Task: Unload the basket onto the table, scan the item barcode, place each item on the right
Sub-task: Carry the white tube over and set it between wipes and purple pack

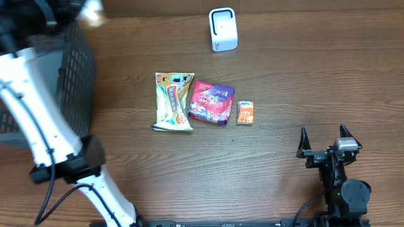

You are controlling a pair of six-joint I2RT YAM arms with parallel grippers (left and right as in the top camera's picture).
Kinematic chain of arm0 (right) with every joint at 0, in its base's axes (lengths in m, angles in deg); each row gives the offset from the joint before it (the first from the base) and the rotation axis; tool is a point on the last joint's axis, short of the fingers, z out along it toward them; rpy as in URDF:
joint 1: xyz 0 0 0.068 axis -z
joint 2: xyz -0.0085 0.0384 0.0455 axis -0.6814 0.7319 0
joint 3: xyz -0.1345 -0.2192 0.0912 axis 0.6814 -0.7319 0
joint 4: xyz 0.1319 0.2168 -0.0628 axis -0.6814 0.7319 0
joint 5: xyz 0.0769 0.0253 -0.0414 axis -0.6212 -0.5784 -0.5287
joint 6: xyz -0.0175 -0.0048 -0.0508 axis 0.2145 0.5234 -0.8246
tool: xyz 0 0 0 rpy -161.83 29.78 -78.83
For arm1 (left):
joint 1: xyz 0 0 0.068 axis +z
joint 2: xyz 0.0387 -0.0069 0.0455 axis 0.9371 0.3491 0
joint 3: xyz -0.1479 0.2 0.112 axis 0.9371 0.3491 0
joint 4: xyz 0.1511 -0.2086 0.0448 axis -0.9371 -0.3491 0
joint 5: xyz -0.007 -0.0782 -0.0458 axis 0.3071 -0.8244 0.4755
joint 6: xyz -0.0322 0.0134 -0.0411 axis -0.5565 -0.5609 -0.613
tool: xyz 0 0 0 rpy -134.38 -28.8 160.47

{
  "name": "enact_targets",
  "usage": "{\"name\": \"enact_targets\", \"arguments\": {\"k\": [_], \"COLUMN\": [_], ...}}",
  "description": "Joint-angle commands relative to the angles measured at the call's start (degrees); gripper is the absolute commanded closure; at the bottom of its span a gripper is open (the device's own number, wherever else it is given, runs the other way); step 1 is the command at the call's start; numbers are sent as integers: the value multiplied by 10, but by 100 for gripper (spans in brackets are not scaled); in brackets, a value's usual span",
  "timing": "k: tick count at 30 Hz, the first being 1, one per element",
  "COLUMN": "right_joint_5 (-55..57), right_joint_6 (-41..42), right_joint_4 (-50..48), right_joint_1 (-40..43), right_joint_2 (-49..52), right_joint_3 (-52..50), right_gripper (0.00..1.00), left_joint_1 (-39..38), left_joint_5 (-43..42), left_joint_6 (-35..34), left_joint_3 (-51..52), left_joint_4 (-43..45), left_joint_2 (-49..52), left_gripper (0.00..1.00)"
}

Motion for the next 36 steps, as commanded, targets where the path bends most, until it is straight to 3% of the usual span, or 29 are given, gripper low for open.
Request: {"name": "enact_targets", "arguments": {"k": [1, 3, 9, 13, 24, 30, 31, 32, 36], "right_joint_5": [5, 5, 5, 5, 5, 5, 5, 5, 5], "right_joint_6": [-2, -2, -2, -3, -3, -2, -2, -3, -2], "right_joint_4": [-3, -3, -3, -3, -3, -3, -3, -3, -3], "right_joint_1": [3, 3, 3, 3, 3, 3, 3, 3, 3], "right_joint_2": [-5, -5, -5, -5, -5, -5, -5, -5, -5], "right_joint_3": [-6, -6, -6, -6, -6, -6, -6, -6, -6], "right_gripper": [0, 0, 0, 0, 0, 0, 0, 0, 0], "left_joint_1": [-81, -140, -231, -269, -332, -332, -331, -330, -330], "left_joint_5": [80, 172, 297, 311, 309, 327, 338, 359, 374], "left_joint_6": [-5, -6, -6, -6, -9, -6, -6, -6, -5], "left_joint_3": [17, 50, 162, 264, 549, 602, 602, 602, 602], "left_joint_4": [-30, -72, -125, -111, 81, 135, 141, 150, 155], "left_joint_2": [-3, -3, -3, -2, -2, -2, -2, -2, -2], "left_gripper": [96, 96, 96, 96, 94, 81, 77, 56, 49]}}
